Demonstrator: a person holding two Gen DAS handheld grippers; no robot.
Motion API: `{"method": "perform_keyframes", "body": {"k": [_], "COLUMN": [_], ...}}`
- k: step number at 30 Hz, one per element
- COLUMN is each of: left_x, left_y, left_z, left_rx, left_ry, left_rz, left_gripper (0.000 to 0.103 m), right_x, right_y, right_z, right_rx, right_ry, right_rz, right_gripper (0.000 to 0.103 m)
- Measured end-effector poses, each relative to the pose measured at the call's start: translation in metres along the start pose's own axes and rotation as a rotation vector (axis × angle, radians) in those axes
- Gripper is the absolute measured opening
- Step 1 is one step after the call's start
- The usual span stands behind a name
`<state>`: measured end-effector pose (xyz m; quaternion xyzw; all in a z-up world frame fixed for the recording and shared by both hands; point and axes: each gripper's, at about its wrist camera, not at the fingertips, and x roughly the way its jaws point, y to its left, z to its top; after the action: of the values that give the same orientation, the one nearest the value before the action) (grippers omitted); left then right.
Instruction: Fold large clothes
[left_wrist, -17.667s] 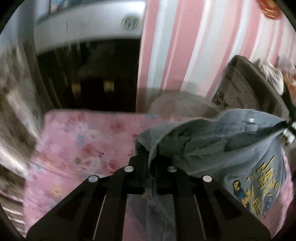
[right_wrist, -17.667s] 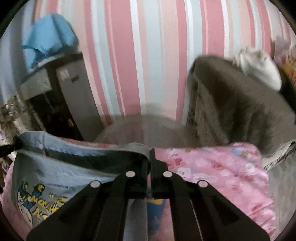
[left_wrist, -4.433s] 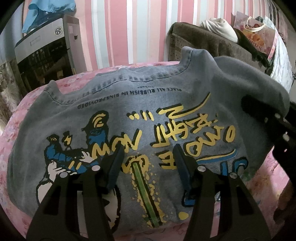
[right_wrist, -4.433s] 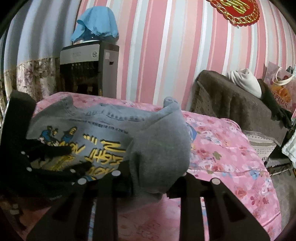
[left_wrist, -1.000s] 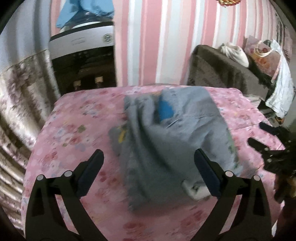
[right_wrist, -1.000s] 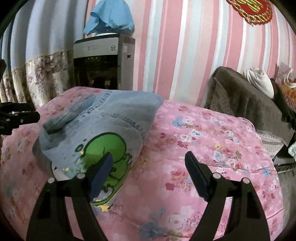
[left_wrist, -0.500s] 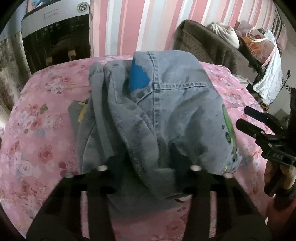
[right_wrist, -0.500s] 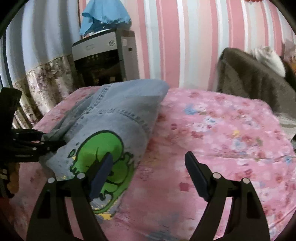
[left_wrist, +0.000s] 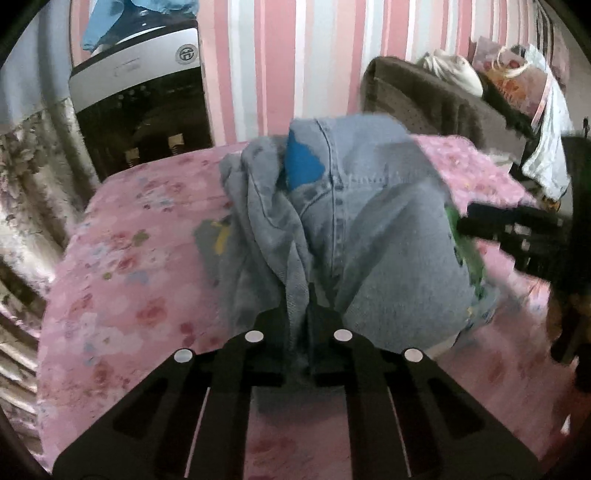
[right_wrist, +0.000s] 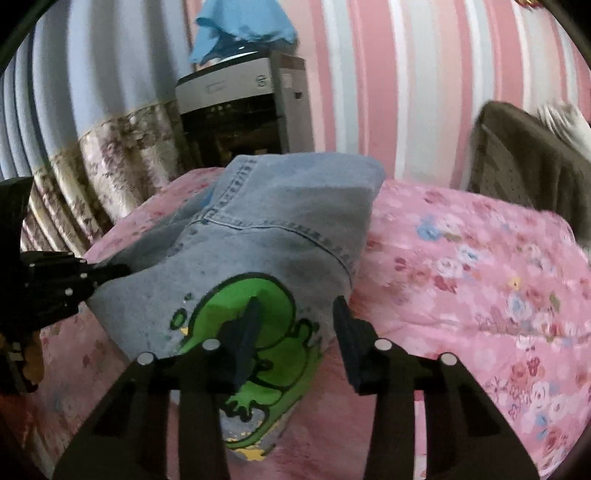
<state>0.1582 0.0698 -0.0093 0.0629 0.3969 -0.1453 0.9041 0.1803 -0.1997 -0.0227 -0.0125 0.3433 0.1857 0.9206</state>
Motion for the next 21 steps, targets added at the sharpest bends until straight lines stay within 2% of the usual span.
{"method": "perform_keyframes", "body": {"k": [7,9,16,21], "left_x": [-0.013,-0.008,0.014,0.022], "left_y": [0.015,0.022,0.030,0.026], "left_z": [-0.021,-0.029,-0.042,-0.040], "left_rx": [-0.053,-0.068,-0.107,-0.071], "left_ry": [-0.023,0.009,0.041,0.047], "left_rz": [0.021,0.017,-0.014,0.010], "left_gripper": [0.005,0.005,0.006,0.008], "right_x": [0.006,0.006,0.024,0.026], "right_y": [0.021,0.026,0.040,0.034], "right_z": [0.008,0.009,0.003,0.001], "right_rx": [-0.012,-0.027,-0.127,-0.114], "right_ry": [0.018,0.023,0.042,0.031], "right_rz": [0.030,0.034,-0.047,-0.036], "right_gripper": [0.043,0.043,0.044,0.044]}}
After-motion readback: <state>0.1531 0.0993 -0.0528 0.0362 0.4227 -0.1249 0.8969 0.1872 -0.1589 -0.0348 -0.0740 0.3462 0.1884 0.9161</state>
